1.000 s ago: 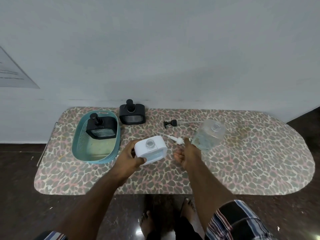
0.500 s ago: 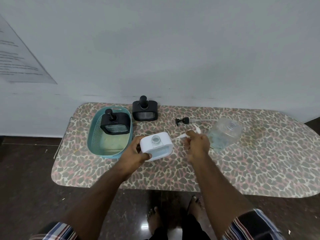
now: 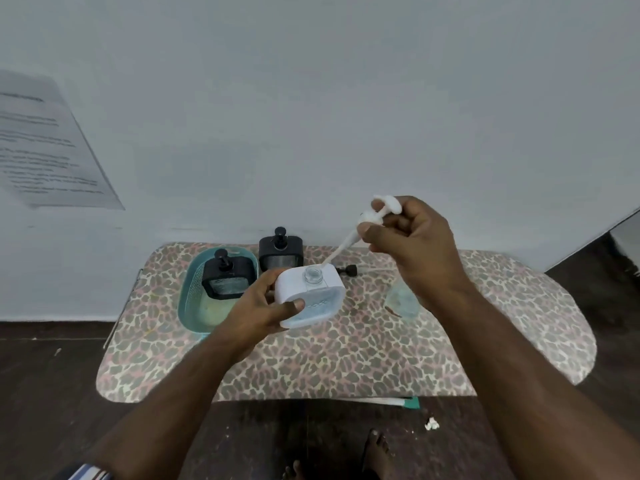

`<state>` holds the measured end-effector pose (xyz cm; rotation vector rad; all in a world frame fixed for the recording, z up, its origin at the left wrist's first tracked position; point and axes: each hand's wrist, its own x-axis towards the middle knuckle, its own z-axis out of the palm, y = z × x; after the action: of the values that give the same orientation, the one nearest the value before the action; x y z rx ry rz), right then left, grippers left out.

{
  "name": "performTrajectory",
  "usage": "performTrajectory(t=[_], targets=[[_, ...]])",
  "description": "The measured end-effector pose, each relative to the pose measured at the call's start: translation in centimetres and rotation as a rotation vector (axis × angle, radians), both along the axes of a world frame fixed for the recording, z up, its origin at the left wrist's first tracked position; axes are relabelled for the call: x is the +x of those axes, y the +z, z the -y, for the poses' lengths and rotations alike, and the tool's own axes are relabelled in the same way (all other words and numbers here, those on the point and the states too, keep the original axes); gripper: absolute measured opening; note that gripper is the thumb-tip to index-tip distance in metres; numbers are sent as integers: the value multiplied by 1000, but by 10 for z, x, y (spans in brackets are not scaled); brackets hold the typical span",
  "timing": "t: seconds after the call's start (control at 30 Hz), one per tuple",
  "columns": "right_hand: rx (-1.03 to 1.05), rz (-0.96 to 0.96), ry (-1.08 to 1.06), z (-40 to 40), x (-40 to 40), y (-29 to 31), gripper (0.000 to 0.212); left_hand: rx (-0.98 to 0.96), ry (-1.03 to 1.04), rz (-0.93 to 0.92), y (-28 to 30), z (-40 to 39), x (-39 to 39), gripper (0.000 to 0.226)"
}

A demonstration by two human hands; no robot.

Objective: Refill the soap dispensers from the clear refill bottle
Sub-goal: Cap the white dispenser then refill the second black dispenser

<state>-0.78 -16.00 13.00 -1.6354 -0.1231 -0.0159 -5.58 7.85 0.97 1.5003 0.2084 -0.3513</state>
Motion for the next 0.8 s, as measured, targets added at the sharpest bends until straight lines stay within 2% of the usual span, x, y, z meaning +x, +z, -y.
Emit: performTrajectory(t=[0.1,0.23,0.37,0.47,0.6,0.8], targets=[[-124,52,48,-6,-5,21,25,-7,-25,64,20,2,-2,57],[-305,77,108,-10,-4,36,36,-45,-57,140,49,6,-4,57],[-412,97,178,-14,-5,52,53,-58,-57,204,76,12,-7,47],[-509,165,238,-16,-5,68,58,-43,-62,259,90,14,-7,42],[-579,165,321,-16,-4,80,63,-44,-60,310,104,18,-5,41],[-677,260,153,-21,-12,87,61,-70,-36,349,115,22,0,46]])
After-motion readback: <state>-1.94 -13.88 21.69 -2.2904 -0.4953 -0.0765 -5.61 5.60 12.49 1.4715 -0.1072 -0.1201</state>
